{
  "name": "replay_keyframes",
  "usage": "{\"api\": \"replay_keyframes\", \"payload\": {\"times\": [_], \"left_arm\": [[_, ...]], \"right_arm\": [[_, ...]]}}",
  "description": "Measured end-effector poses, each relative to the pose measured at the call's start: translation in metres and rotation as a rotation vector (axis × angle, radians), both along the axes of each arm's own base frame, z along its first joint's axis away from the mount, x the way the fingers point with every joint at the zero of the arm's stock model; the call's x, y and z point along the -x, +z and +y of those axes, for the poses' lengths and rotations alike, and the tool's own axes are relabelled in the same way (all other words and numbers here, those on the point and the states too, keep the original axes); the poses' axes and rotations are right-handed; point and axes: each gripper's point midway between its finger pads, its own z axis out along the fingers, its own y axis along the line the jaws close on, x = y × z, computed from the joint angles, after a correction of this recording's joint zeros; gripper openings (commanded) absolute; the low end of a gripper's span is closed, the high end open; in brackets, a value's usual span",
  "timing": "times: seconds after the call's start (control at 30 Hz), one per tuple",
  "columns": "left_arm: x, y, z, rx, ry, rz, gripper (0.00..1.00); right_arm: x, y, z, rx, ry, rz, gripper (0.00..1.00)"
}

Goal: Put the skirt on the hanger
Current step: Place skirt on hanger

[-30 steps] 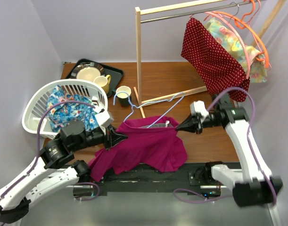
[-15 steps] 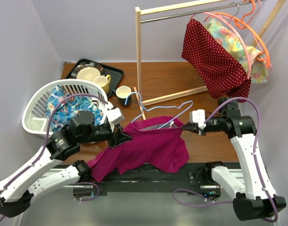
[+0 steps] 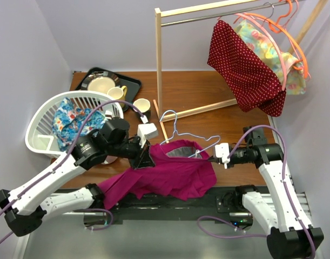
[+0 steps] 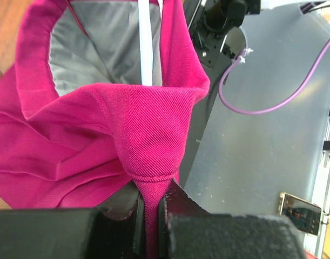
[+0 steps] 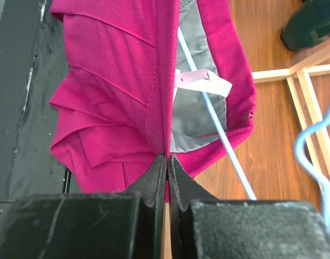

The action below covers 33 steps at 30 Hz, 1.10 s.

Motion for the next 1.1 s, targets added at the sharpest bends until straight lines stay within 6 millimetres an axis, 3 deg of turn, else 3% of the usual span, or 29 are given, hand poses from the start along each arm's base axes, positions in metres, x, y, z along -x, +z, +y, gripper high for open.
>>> {"api": "replay_keyframes", "payload": {"times": [0.37, 0.5, 0.57, 0.67, 0.77, 0.87, 0.93, 1.0, 1.1], "left_arm": [[0.007, -0.037, -0.012, -0.133, -0.030, 0.134, 0.00], [-0.010, -0.047, -0.025, -0.219, -0.003, 0.140, 0.00], [-0.028, -0.035, -0.039, -0.225, 0.024, 0.108, 0.00], [-0.065, 0.000, -0.061, -0.212, 0.075, 0.021, 0.00], [-0.105, 0.048, -0.077, -0.161, 0.136, -0.100, 0.00], [-0.130, 0.084, -0.075, -0.113, 0.192, -0.192, 0.00], [-0.140, 0.107, -0.071, -0.075, 0.219, -0.248, 0.00], [-0.139, 0.121, -0.069, -0.042, 0.218, -0.286, 0.00], [-0.120, 0.114, -0.059, -0.008, 0.180, -0.285, 0.00]], "right_arm": [[-0.009, -0.006, -0.009, 0.074, -0.063, 0.019, 0.00], [-0.031, -0.004, -0.018, 0.135, -0.155, 0.012, 0.00], [-0.053, 0.003, -0.027, 0.176, -0.239, -0.017, 0.00], [-0.091, 0.031, -0.041, 0.211, -0.375, -0.089, 0.00], [-0.132, 0.087, -0.054, 0.187, -0.525, -0.208, 0.00], [-0.152, 0.137, -0.060, 0.134, -0.613, -0.311, 0.00], [-0.155, 0.169, -0.061, 0.088, -0.646, -0.377, 0.00], [-0.148, 0.188, -0.061, 0.064, -0.640, -0.434, 0.00], [-0.115, 0.181, -0.057, 0.095, -0.542, -0.465, 0.00]]}}
